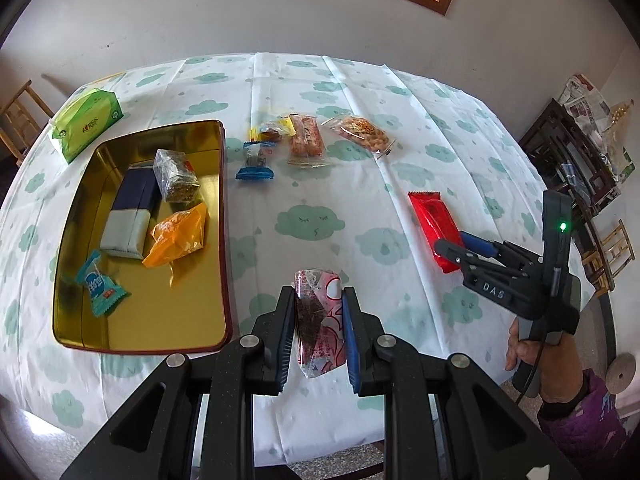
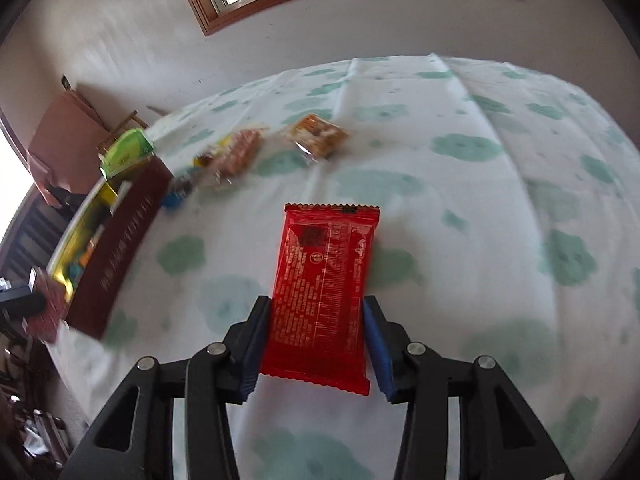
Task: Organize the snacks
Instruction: 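Hold the pastry bag with the left gripper while the right gripper grasps the red bar, then lower the pastry bag into the gold tin and open the left gripper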
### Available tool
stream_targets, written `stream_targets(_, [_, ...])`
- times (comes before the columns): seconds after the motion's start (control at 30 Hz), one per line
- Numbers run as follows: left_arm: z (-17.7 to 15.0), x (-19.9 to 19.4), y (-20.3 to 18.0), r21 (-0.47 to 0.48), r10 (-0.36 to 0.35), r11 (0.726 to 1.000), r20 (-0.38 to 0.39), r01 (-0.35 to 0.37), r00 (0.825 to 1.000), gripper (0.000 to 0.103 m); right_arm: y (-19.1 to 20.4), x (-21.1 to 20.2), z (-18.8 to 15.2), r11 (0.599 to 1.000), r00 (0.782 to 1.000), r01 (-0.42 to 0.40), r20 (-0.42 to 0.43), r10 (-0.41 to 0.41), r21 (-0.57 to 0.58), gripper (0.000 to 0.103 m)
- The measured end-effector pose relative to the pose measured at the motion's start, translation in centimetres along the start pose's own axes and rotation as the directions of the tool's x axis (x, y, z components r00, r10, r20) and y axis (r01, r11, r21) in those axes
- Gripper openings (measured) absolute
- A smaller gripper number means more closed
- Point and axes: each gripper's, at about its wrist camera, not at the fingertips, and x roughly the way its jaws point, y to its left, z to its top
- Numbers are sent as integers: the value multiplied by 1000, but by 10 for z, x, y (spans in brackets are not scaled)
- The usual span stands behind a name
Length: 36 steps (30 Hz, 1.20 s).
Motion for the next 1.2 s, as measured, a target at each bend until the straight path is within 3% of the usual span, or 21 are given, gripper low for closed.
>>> stream_targets(0.13, [-4, -13, 5, -23, 2, 1000, 23, -2, 1000, 20, 3, -4, -8, 998, 999, 44, 12, -44, -47, 46])
stream_targets(0.6, [-4, -46, 75, -134, 88, 988, 65, -78, 994, 20, 6, -3, -15, 996, 997, 64, 54, -60, -67, 46])
stream_targets(0.83, [6, -30, 104, -155, 135, 980, 38, -127, 990, 20, 5, -4, -15, 996, 997, 60, 56, -56, -65, 46])
stream_targets(1.2, [13, 7, 108, -136, 168, 977, 0, -166, 986, 20, 4, -4, -15, 996, 997, 58, 57, -54, -64, 46])
